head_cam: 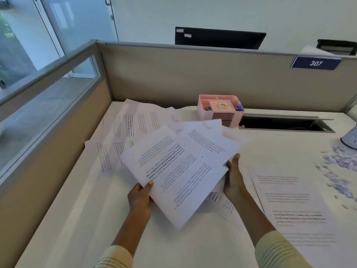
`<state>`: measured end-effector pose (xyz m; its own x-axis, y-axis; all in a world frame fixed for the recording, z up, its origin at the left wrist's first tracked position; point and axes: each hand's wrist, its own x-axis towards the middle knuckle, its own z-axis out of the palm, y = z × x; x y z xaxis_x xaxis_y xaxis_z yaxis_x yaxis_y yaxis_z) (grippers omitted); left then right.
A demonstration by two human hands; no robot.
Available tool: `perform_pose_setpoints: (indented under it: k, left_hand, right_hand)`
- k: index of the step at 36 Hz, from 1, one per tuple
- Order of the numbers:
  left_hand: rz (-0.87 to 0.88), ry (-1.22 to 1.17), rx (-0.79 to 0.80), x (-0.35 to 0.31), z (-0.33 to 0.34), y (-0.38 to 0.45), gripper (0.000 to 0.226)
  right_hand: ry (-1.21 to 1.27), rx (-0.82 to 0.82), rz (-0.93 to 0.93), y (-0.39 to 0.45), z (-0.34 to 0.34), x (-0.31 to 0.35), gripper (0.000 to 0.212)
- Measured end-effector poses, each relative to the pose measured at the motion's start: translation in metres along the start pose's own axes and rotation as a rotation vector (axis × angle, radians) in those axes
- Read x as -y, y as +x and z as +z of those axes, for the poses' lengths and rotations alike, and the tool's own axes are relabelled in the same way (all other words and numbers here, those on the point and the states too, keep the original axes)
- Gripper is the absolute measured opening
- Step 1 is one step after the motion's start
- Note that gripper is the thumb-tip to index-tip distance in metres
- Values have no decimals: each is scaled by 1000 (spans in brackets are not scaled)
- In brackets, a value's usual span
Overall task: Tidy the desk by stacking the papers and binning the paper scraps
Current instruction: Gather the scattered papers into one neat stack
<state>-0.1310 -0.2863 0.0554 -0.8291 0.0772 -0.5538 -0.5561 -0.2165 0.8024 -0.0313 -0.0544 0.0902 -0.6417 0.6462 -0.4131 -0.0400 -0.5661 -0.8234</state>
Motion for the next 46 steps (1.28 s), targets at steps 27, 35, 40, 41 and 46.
perform_pose_setpoints:
  k: [27, 35, 40, 41, 46]
  left_hand:
    - [36, -156, -1, -18, -16, -12, 27]
    - [-307, 209, 361, 19, 37, -85, 27]
    - [-227, 641, 682, 7, 46, -99, 34]
    - [-145, 667, 691, 5, 45, -96, 31]
    - [318, 799, 477, -22, 31, -58, 4]
  right_hand:
    - [-367, -180, 92, 14, -34, -27, 20]
    - [-101, -134, 142, -6, -19, -36, 55]
    - [18, -1, 47, -19, -15, -37, 35]
    - [-51, -30, 14, -20, -14, -37, 24]
    - [-227, -94, -58, -14, -17, -34, 33]
